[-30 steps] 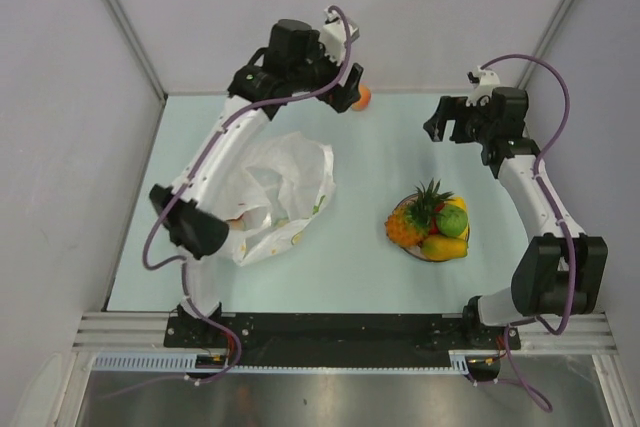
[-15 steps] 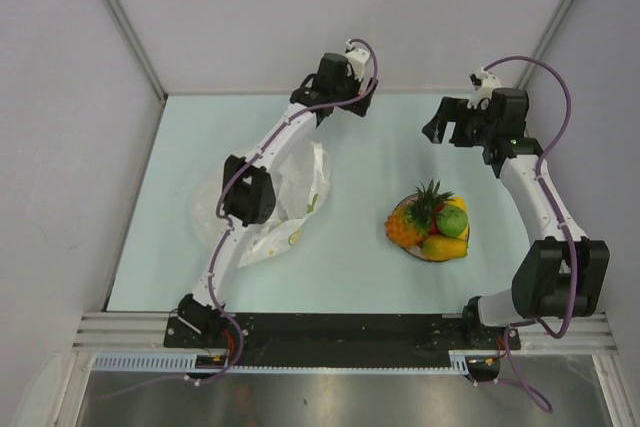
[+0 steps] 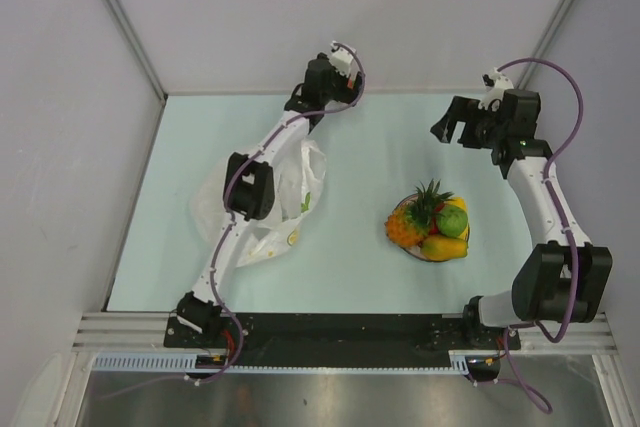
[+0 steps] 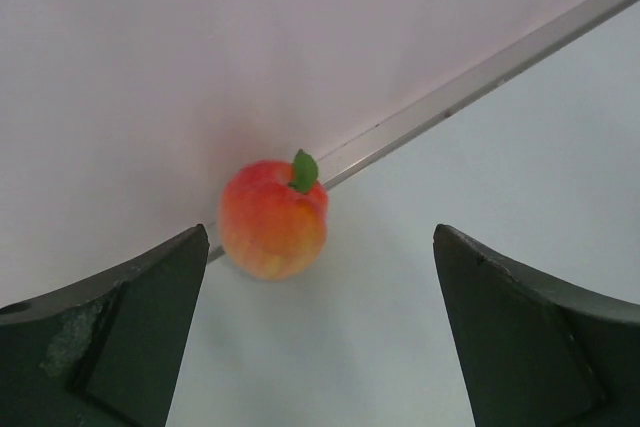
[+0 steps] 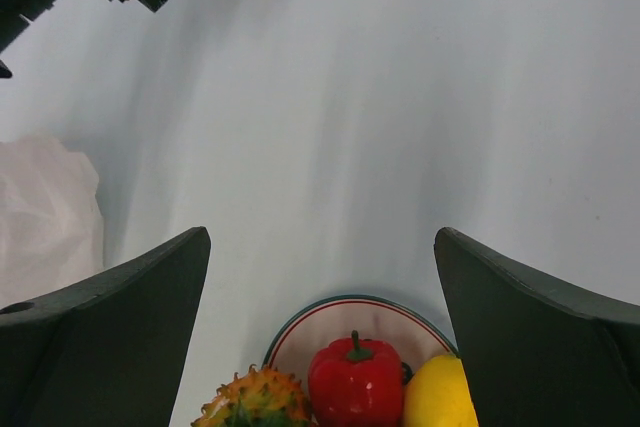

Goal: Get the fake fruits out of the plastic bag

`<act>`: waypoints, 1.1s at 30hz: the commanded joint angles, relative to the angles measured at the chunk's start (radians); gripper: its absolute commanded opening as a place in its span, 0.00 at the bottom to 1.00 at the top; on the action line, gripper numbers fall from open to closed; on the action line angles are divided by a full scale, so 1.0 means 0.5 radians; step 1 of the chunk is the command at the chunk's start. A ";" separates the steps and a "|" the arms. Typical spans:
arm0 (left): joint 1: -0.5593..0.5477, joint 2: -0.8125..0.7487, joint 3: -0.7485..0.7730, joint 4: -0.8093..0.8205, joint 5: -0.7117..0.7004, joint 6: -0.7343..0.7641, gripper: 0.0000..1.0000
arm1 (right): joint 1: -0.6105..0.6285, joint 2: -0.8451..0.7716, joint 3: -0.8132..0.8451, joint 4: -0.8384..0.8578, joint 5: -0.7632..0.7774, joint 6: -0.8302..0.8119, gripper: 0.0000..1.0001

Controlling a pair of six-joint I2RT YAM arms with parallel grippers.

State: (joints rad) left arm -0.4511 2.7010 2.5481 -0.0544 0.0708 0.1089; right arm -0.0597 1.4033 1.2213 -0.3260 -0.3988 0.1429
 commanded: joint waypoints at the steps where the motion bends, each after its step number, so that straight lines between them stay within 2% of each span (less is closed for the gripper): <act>1: -0.034 0.053 0.027 0.271 0.098 0.193 1.00 | -0.052 -0.061 0.006 0.014 -0.067 0.073 1.00; 3: -0.021 0.065 0.079 0.131 0.113 0.257 0.99 | -0.071 -0.061 0.006 0.023 -0.083 0.107 1.00; 6: -0.006 0.016 0.077 -0.160 0.251 0.343 0.92 | -0.092 -0.058 0.006 0.023 -0.104 0.125 1.00; 9: -0.006 0.007 0.086 -0.375 0.239 0.460 0.85 | -0.114 -0.030 0.006 0.023 -0.116 0.138 1.00; 11: 0.000 0.007 0.089 -0.431 0.227 0.540 0.70 | -0.123 -0.006 0.006 0.038 -0.120 0.147 1.00; 12: 0.003 0.007 0.086 -0.437 0.218 0.567 0.59 | -0.123 0.001 0.006 0.044 -0.123 0.150 1.00; 13: 0.012 0.013 0.086 -0.422 0.205 0.598 0.26 | -0.123 0.004 0.006 0.051 -0.120 0.150 1.00; 14: 0.028 0.013 0.077 -0.389 0.175 0.586 0.05 | -0.120 0.019 0.006 0.057 -0.120 0.150 1.00; 15: 0.043 0.010 0.067 -0.294 0.178 0.568 0.00 | -0.120 0.025 0.006 0.057 -0.117 0.147 1.00; 18: 0.077 0.004 0.015 -0.122 0.251 0.601 0.02 | -0.114 0.037 0.009 0.057 -0.110 0.110 1.00; 19: 0.077 -0.005 -0.009 -0.079 0.297 0.626 0.07 | -0.111 0.044 0.009 0.054 -0.107 0.092 1.00; 20: 0.074 -0.051 -0.116 0.040 0.285 0.650 0.17 | -0.111 0.047 0.009 0.054 -0.107 0.086 1.00; 21: 0.065 -0.097 -0.184 0.096 0.248 0.663 0.53 | -0.099 0.062 0.012 0.057 -0.107 0.082 1.00; 23: 0.040 -0.235 -0.359 0.185 0.165 0.666 0.98 | -0.074 0.068 0.030 0.078 -0.095 0.055 1.00; 26: 0.013 -0.398 -0.497 0.045 0.095 0.660 1.00 | 0.012 0.111 0.097 0.097 0.003 0.003 1.00; 28: 0.025 -0.646 -0.607 -0.029 0.000 0.418 1.00 | 0.100 0.190 0.153 0.194 0.187 0.018 1.00; 29: 0.037 -0.747 -0.744 -0.123 0.006 0.332 1.00 | 0.113 0.236 0.186 0.234 0.245 0.061 1.00; 30: 0.055 -1.000 -0.837 -0.158 0.045 0.179 1.00 | 0.195 0.301 0.293 0.280 0.367 0.088 1.00; 33: 0.123 -1.415 -1.275 -0.201 0.183 -0.039 1.00 | 0.456 0.561 0.556 0.415 0.634 0.086 1.00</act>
State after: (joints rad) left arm -0.4290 2.3917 2.0552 -0.1490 0.1127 0.2836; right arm 0.0357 1.5665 1.3220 -0.2665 -0.2806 0.1829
